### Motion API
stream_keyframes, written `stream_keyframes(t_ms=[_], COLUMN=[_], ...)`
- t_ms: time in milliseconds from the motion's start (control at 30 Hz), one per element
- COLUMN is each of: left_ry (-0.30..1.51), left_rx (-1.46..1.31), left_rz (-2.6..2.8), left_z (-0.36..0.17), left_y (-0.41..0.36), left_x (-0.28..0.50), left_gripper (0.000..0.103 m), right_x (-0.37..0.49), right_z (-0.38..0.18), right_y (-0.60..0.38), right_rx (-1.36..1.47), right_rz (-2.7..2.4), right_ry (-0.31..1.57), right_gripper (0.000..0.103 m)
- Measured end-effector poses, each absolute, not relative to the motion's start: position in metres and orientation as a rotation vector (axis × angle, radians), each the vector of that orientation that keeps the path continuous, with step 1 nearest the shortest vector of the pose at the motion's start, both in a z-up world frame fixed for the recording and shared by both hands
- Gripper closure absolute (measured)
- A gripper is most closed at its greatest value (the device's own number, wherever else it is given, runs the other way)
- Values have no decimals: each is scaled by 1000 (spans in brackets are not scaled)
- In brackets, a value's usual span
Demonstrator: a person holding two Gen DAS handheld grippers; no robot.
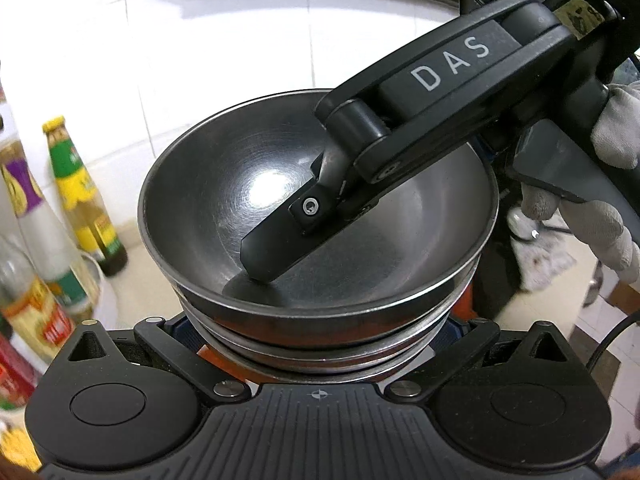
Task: Organize plates and bowls
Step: 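Carry the bowl stack with both grippers onto the pink-flower plates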
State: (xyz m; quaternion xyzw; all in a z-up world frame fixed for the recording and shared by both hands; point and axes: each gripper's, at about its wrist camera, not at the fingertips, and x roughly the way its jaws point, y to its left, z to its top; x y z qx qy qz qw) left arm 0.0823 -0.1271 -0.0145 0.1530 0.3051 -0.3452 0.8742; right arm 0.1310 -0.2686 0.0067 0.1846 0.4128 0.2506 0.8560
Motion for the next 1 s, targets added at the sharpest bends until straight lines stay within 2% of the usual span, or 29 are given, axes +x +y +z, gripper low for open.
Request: stream_keyframes(t_ms=[300, 1000], left_ry=[685, 770], left_rx=[323, 324], left_rz=[-730, -732], left_z=[-52, -109], left_y=[-132, -154], left_x=[75, 112], left_gripper=[0, 0], right_x=[95, 125], right_z=[-30, -104], right_y=[-268, -293], right_rx=[408, 451], right_rz=[472, 420], right_ry=[905, 911], right_gripper=[29, 29])
